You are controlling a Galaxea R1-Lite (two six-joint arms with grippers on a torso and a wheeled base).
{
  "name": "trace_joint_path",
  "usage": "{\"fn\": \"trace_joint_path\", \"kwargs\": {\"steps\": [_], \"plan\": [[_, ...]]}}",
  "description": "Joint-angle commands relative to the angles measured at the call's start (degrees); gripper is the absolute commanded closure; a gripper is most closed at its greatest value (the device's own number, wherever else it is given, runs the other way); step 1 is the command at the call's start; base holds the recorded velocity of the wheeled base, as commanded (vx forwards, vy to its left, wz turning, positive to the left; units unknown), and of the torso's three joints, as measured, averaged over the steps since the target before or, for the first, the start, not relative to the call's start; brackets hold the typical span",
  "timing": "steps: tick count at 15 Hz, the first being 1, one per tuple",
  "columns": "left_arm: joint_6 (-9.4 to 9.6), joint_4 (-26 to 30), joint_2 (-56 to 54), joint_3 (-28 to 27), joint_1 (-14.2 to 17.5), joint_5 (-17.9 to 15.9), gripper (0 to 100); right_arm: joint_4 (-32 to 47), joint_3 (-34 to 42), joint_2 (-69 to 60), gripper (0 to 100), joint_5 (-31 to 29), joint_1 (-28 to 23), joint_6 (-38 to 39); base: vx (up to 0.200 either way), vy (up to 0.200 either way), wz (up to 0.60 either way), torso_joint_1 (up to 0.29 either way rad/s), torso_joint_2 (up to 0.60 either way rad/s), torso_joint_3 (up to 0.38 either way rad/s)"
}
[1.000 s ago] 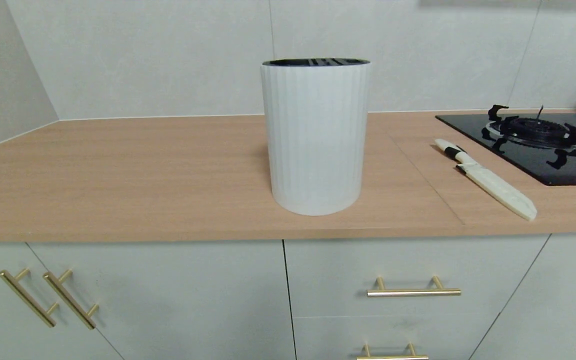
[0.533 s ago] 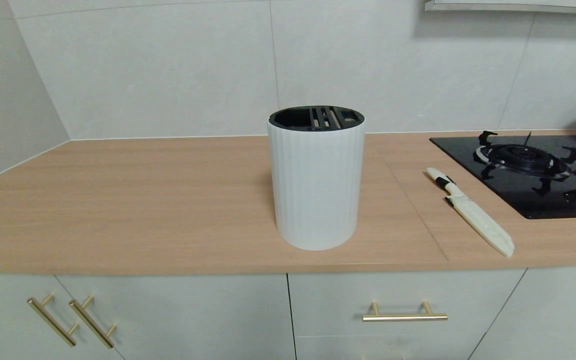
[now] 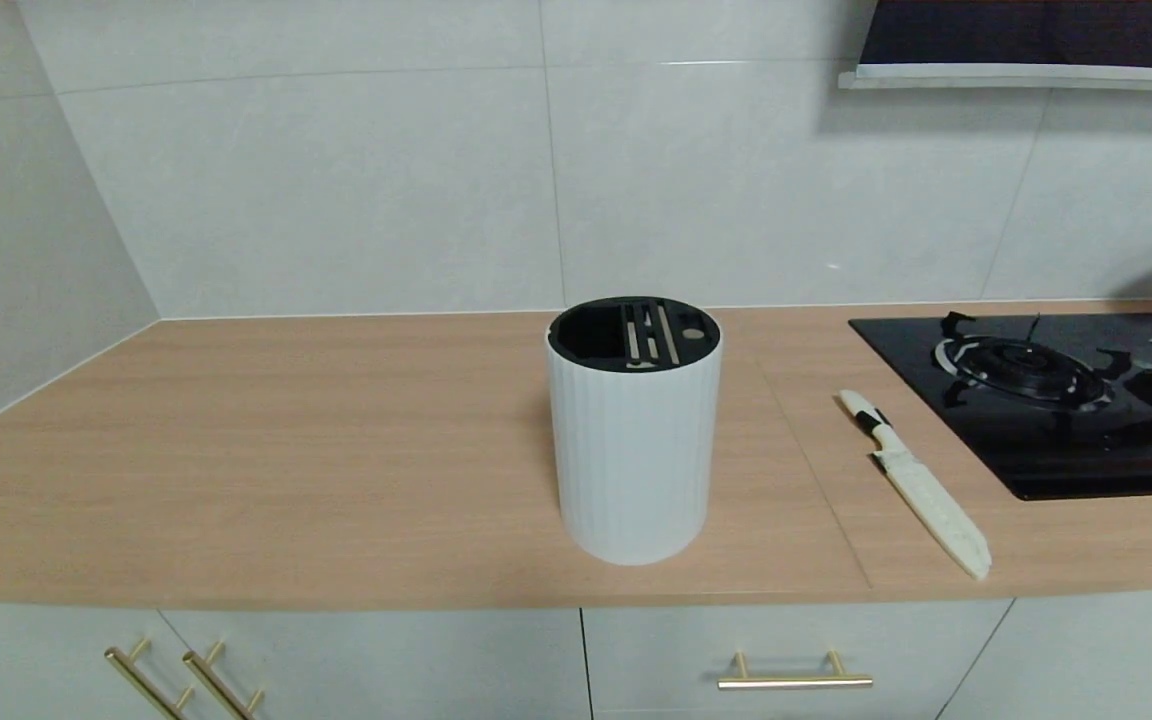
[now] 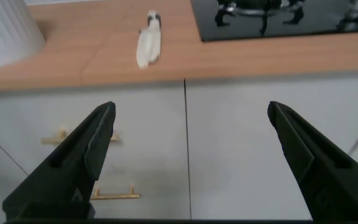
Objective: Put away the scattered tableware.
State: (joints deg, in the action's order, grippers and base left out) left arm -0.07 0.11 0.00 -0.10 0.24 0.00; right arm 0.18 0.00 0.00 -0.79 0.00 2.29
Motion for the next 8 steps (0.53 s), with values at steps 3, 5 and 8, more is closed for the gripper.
{"fn": "trace_joint_path", "kwargs": {"steps": [3,5,8], "plan": [[-0.01,-0.02,0.09,0.01,0.02,0.00,0,-0.01,0.00,0.09,0,0.00,0.00,-0.01,0.000,0.000,0.00,0.230,-0.52,-0.287],[-0.01,-0.02,0.09,0.01,0.11,0.00,0,-0.01,0.00,0.00,0,0.00,0.00,-0.01,0.000,0.000,0.00,0.239,-0.54,-0.293],[-0.01,-0.02,0.09,0.01,0.02,0.00,0,-0.01,0.00,0.09,0,0.00,0.00,-0.01,0.000,0.000,0.00,0.264,-0.57,-0.305]]}}
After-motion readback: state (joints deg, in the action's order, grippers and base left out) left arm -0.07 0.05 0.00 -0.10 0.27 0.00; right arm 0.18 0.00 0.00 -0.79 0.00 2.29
